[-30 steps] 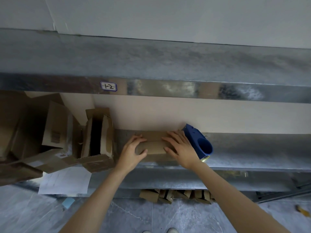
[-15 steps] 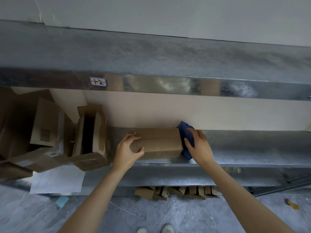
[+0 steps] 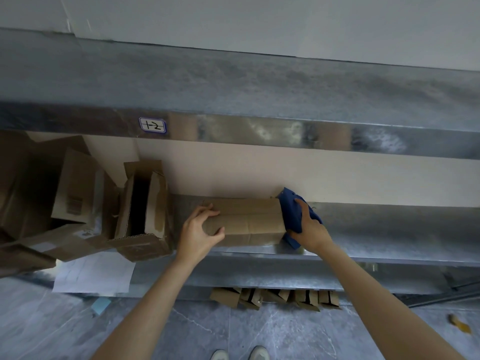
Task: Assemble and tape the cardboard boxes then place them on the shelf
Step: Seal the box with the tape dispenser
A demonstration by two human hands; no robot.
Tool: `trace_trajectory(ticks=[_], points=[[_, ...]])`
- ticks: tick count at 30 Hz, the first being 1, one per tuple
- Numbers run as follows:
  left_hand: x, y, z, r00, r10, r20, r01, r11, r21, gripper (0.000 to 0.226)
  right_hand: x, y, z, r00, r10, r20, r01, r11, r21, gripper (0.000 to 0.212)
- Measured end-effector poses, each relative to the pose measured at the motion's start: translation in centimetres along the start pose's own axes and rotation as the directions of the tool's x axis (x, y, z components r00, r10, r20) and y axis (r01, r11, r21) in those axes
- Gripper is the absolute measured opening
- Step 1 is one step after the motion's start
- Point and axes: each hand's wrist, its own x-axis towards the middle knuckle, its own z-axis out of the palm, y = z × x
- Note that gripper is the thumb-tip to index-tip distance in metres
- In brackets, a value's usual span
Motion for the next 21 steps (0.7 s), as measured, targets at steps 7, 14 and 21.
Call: trace_trajectory(ticks=[7, 14, 21], points=[[0.0, -0.1, 0.0, 1.0, -0.009, 0.003, 0.009, 1.0, -0.002, 0.035, 1.4, 0.8, -2.2, 0.992, -0.041, 0.122, 0.027, 0.993, 0.113, 0.101], [0.1, -0.2, 0.0, 1.0, -0.011, 0.015, 0.011, 1.0, 0.003, 0.035, 2.4, 1.1, -2.9, 0.98, -0.06, 0.188, 0.023, 0.981, 0.192, 0.106], [0.1, -0.3, 0.0, 1.0, -0.006, 0.019, 0.006, 1.0, 0.013, 0.034, 2.8, 1.0, -3.1, 0.958, 0.001, 0.287, -0.076, 0.965, 0.25, 0.106]])
